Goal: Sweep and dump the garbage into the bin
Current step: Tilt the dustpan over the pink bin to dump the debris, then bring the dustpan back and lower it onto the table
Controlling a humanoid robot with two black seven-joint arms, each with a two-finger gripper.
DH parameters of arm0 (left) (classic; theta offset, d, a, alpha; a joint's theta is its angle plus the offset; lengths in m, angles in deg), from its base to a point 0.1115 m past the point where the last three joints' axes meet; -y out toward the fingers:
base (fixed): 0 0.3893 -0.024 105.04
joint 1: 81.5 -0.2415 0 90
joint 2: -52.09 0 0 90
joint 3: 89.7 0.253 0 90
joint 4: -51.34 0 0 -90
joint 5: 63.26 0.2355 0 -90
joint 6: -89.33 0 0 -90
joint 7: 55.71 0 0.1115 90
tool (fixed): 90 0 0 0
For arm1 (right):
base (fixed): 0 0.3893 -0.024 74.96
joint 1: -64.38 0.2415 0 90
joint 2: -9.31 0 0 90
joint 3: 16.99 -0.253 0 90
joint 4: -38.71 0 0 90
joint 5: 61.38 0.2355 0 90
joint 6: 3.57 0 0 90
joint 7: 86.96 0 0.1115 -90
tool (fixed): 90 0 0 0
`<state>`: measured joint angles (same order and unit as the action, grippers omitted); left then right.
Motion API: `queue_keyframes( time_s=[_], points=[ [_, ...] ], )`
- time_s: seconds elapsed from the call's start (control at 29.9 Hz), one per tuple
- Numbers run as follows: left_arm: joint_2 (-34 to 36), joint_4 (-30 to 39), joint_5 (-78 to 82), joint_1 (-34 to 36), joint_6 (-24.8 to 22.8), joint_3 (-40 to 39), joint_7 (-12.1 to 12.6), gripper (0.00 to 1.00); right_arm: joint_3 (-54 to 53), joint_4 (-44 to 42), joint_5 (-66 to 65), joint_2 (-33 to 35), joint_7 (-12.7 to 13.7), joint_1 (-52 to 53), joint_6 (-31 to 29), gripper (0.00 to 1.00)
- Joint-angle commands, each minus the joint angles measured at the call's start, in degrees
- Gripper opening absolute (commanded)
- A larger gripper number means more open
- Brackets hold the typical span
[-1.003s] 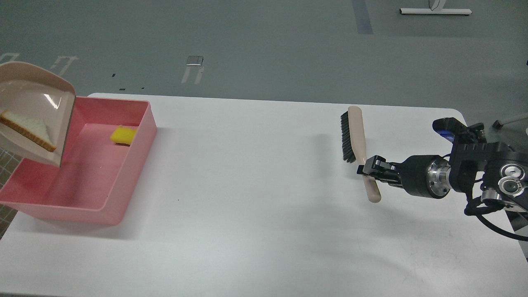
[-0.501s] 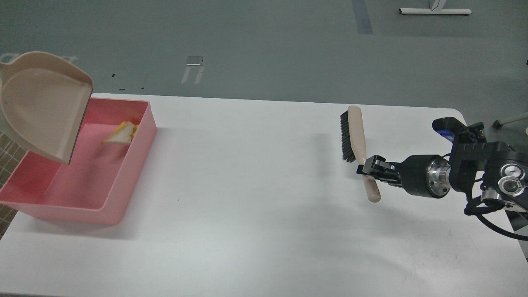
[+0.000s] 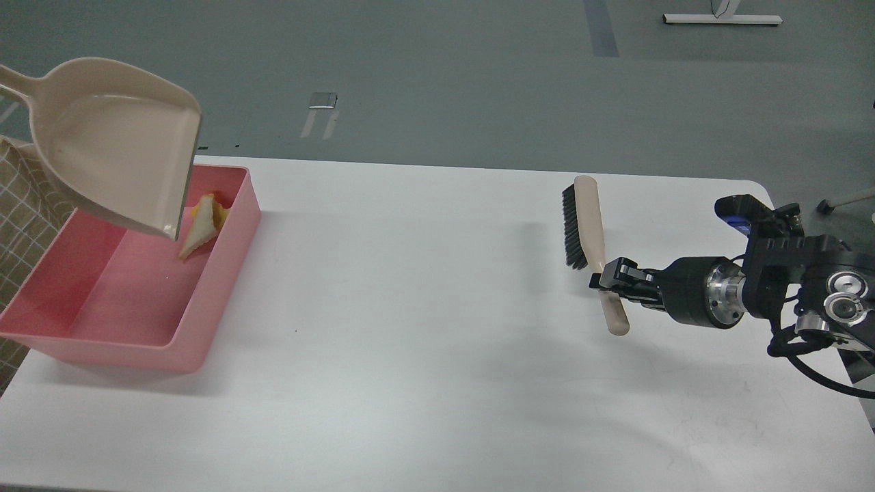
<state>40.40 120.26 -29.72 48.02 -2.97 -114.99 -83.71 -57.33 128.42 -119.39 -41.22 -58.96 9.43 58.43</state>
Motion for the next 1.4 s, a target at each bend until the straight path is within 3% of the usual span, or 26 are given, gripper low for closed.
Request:
queue_keyframes(
  time_s=[0.0, 0.43, 0.74, 0.9, 1.2, 1.37],
  points=[
    [-3.2, -0.3, -4.4, 1.7, -4.4, -1.2, 0.0, 0.00, 0.0, 0.0, 0.0, 0.0, 0.0, 0.0, 0.0, 0.00],
    [-19.4, 0.2, -7.0, 2.6, -1.1, -1.2, 0.0, 0.00, 0.0, 0.0, 0.0, 0.2, 0.0, 0.3, 0.0, 0.00],
    [-31.4, 0.2, -5.9, 1.6, 4.0, -0.5, 0.0, 0.00, 0.0, -0.1, 0.0, 0.3, 0.0, 0.3, 0.0, 0.00],
    [-39.0, -0.4, -3.5, 1.0, 9.5, 2.3, 0.0, 0.00, 0.0, -0.1, 0.0, 0.6, 0.0, 0.3, 0.0, 0.00],
    [-47.4, -1.3, -3.5, 0.9, 15.5, 6.4, 0.0, 0.00, 0.0, -0.3, 0.0, 2.3, 0.0, 0.3, 0.0, 0.00],
    [-51.1, -5.5, -3.5, 0.8, 16.8, 8.3, 0.0, 0.00, 0.0, -2.3, 0.0, 2.8, 0.0, -0.2, 0.0, 0.00]
  ],
)
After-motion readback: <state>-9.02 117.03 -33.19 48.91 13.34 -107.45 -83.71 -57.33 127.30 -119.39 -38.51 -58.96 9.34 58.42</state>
